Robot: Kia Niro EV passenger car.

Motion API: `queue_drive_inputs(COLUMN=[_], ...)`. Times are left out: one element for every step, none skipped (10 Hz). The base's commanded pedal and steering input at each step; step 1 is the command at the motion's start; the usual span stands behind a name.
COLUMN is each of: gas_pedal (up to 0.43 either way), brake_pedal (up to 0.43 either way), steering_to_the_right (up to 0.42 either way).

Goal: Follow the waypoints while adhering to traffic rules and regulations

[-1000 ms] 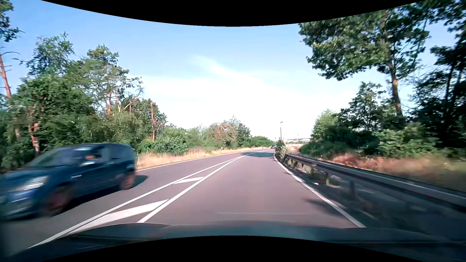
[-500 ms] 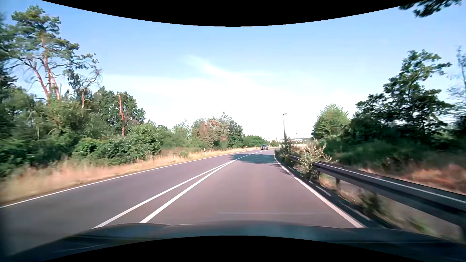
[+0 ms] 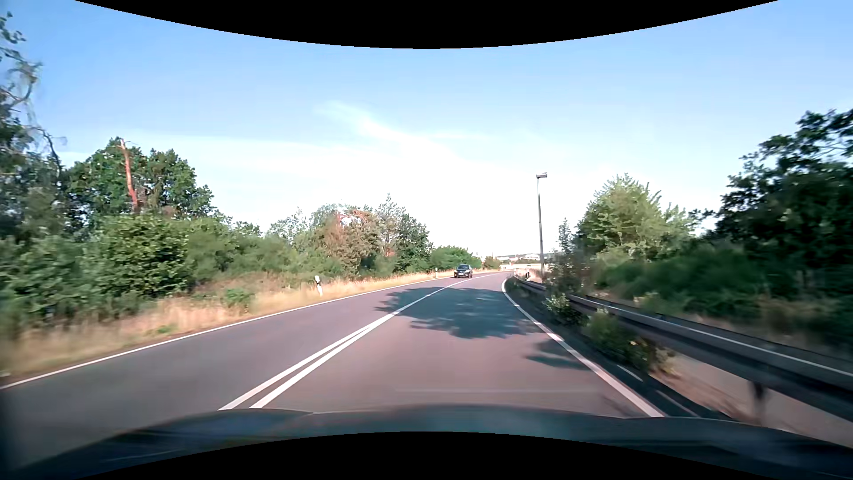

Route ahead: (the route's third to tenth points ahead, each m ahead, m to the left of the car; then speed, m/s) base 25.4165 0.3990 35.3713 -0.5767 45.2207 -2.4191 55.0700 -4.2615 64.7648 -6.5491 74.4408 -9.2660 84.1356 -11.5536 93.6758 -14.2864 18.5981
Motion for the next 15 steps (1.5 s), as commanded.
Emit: queue_drive_inputs(gas_pedal=[0.087, 0.087, 0.087, 0.087, 0.087, 0.087, 0.087, 0.087, 0.087, 0.087, 0.087, 0.087, 0.087, 0.087, 0.087], brake_pedal=[0.0, 0.0, 0.0, 0.0, 0.0, 0.0, 0.0, 0.0, 0.0, 0.0, 0.0, 0.0, 0.0, 0.0, 0.0], steering_to_the_right=[0.017, 0.018, 0.018, 0.018, 0.018, 0.019, 0.018, 0.018, 0.018, 0.018, 0.018, 0.018, 0.018, 0.017, 0.016])
